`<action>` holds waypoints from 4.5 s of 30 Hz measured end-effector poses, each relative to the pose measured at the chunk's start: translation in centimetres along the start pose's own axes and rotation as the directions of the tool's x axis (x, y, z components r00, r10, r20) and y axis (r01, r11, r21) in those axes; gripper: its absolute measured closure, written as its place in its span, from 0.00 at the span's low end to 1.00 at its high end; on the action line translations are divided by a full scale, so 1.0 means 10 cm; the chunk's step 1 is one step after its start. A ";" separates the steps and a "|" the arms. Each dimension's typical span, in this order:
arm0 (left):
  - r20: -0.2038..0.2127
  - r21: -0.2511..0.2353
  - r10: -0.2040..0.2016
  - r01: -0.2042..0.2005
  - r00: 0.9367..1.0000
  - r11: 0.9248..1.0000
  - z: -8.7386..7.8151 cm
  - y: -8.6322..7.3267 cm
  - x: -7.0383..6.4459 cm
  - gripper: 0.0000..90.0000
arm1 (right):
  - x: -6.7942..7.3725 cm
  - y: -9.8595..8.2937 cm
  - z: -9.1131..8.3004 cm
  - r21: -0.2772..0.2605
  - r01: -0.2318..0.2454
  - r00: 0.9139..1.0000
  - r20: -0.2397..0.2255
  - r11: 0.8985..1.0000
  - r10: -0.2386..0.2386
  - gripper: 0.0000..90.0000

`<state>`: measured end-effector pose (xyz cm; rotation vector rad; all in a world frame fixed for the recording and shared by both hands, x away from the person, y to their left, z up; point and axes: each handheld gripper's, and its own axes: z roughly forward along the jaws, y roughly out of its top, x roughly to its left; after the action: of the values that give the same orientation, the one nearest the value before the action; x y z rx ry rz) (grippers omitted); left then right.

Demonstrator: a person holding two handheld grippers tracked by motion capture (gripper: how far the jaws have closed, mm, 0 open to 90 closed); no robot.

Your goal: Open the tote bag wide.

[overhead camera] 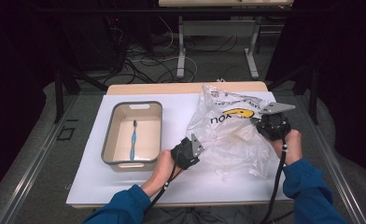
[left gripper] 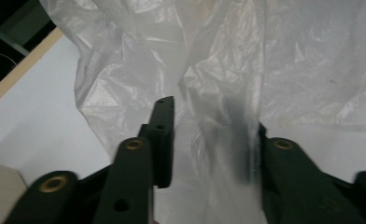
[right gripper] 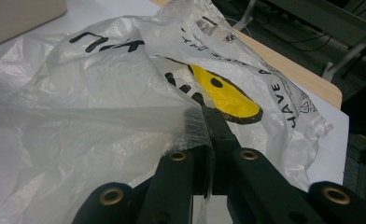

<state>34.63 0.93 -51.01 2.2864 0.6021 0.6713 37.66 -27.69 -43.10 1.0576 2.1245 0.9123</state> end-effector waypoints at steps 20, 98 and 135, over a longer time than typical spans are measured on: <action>-0.115 -0.247 -0.115 0.084 0.987 0.965 -0.32 0.27 0.20 0.99 | -0.04 0.17 -0.23 -0.083 0.021 0.996 0.084 0.996 -0.014 0.97; -0.141 -0.141 -0.094 0.075 0.986 0.987 -0.31 0.27 0.50 0.98 | -0.08 0.14 -0.20 0.043 -0.106 0.989 -0.100 0.993 0.110 1.00; -0.160 -0.176 -0.142 0.114 0.977 0.978 -0.21 0.30 0.70 0.98 | 0.19 0.32 0.13 0.022 0.037 0.996 -0.085 0.999 -0.035 1.00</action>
<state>39.35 3.93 -45.41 2.0303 0.7401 0.8296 39.04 -24.29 -41.78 1.0056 2.2210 0.9320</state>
